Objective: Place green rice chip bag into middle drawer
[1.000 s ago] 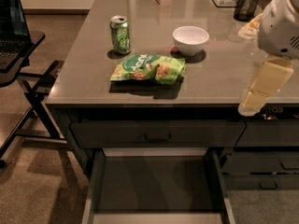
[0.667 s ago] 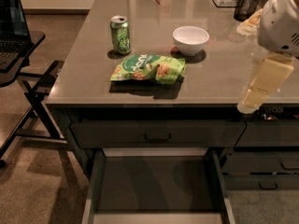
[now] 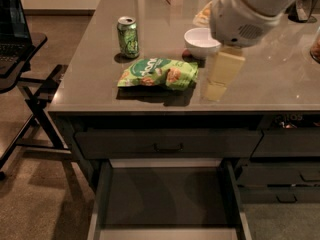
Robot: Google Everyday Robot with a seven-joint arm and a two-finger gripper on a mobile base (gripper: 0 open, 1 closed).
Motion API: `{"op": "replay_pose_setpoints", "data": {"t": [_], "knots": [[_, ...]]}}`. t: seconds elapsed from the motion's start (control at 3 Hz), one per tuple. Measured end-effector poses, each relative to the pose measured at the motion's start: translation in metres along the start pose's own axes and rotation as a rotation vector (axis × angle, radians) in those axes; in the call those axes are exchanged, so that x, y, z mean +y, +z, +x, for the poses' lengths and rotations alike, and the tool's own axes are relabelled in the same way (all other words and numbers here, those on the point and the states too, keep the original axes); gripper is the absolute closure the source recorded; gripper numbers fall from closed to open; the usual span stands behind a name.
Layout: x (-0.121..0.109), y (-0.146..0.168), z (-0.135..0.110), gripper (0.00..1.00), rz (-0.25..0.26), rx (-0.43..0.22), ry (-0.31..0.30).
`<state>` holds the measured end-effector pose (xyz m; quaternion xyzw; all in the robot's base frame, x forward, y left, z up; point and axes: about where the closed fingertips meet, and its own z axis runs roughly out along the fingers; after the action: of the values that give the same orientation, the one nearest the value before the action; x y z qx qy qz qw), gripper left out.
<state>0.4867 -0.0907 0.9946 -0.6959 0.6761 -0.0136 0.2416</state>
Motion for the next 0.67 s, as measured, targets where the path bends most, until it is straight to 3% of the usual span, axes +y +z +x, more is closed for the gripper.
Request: {"op": "replay_pose_setpoints", "data": {"t": [0.33,0.67], "knots": [[-0.008,0.035,-0.031,0.0,-0.032,-0.004,-0.051],[-0.023,0.071,-0.04,0.0,-0.047,0.021,-0.04]]}}
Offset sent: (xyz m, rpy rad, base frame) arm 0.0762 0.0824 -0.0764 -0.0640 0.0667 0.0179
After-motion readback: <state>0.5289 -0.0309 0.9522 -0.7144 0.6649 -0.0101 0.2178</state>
